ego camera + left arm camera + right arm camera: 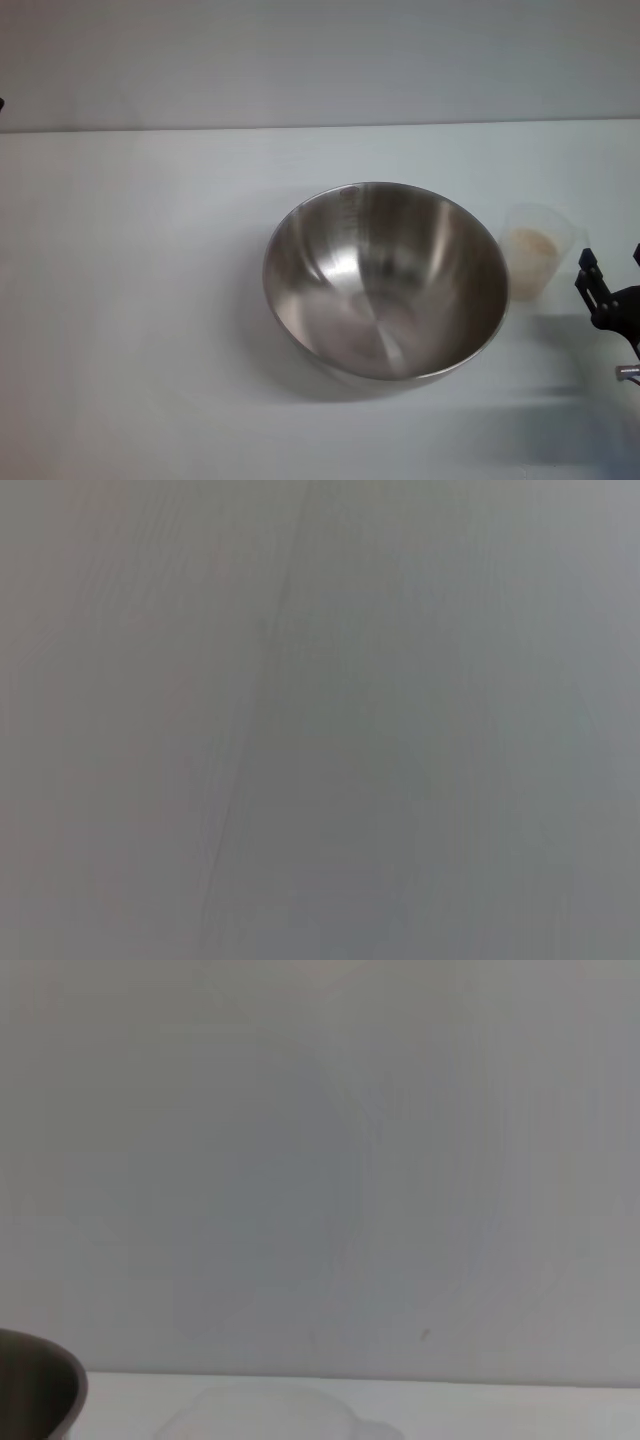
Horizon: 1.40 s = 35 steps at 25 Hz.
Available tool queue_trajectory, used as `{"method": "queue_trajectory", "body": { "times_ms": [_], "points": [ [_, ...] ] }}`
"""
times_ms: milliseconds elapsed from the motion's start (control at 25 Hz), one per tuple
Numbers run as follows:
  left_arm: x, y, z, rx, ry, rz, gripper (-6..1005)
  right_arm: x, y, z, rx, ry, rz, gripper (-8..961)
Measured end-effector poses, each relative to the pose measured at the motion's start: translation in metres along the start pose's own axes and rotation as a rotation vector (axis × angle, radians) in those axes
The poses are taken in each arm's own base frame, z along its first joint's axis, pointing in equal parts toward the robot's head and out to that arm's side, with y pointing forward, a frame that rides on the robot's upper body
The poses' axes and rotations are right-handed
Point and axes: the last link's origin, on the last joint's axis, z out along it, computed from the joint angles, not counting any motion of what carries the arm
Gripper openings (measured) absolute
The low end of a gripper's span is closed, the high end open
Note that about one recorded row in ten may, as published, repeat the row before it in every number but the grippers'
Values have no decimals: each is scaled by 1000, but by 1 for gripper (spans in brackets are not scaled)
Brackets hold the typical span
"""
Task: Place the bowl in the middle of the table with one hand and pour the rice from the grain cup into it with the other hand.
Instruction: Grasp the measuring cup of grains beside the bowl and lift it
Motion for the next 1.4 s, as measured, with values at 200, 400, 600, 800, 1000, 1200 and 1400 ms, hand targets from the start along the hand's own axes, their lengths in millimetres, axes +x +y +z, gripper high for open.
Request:
{"method": "queue_trajectory", "body": {
  "times_ms": [200, 400, 600, 800, 1000, 1200, 1400],
  "points": [
    [2, 1, -2, -5, 12, -3, 871, 0, -1, 4, -6, 7, -13, 652],
    [2, 1, -4, -4, 13, -4, 871, 0, -2, 7, -9, 13, -21, 644],
    [3, 1, -6, -4, 21, -4, 871, -2, -1, 11, -15, 12, -27, 635],
    [4, 0, -6, -2, 25, -4, 871, -2, -1, 16, -22, 19, -39, 627],
    [5, 0, -7, 1, 29, -3, 871, -4, -1, 19, -24, 17, -44, 619],
    [5, -1, -7, 1, 31, -3, 871, -6, -3, 23, -19, 16, -49, 611],
    [6, -1, -6, 1, 33, -3, 871, -7, -2, 26, -24, 20, -51, 602]
  ]
}}
